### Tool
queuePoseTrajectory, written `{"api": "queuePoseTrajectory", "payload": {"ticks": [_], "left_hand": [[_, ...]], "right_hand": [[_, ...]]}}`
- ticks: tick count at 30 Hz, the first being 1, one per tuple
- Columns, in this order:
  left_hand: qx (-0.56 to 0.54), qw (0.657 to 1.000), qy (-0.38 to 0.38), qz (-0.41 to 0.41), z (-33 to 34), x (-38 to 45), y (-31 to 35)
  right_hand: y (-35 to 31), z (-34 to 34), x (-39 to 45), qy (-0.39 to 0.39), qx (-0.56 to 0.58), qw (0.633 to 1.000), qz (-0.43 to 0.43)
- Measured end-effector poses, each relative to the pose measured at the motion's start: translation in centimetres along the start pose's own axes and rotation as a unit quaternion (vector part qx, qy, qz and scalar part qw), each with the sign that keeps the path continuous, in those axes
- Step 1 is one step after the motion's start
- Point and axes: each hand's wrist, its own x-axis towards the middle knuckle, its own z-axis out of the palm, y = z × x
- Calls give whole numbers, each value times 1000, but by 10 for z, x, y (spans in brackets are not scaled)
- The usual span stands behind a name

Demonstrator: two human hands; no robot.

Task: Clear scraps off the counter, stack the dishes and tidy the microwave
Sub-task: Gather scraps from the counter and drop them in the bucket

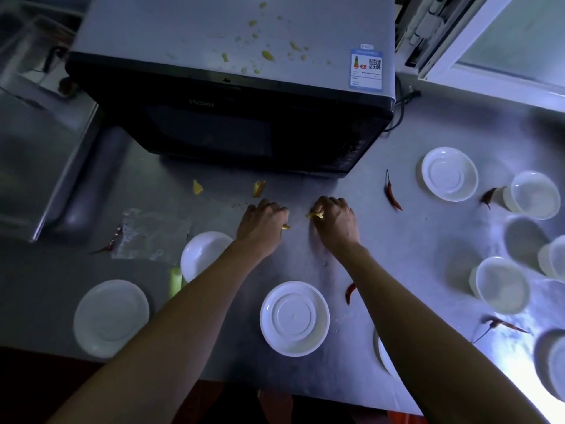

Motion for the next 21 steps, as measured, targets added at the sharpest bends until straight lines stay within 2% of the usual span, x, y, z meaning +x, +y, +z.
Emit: {"api": "queuePoseTrajectory", "payload": {"ticks": [8, 15, 21], "left_hand": [[-35, 999, -3, 28, -43, 1, -16], [-48, 999, -13, 18, -77, 10, -18], [-1, 996, -23, 91, -101, 6, 2]], "right_hand": [[-1, -13, -13, 18, 25, 1000, 4], [-10, -25, -29, 49, 49, 997, 19], [-12, -30, -43, 63, 52, 996, 47]]}}
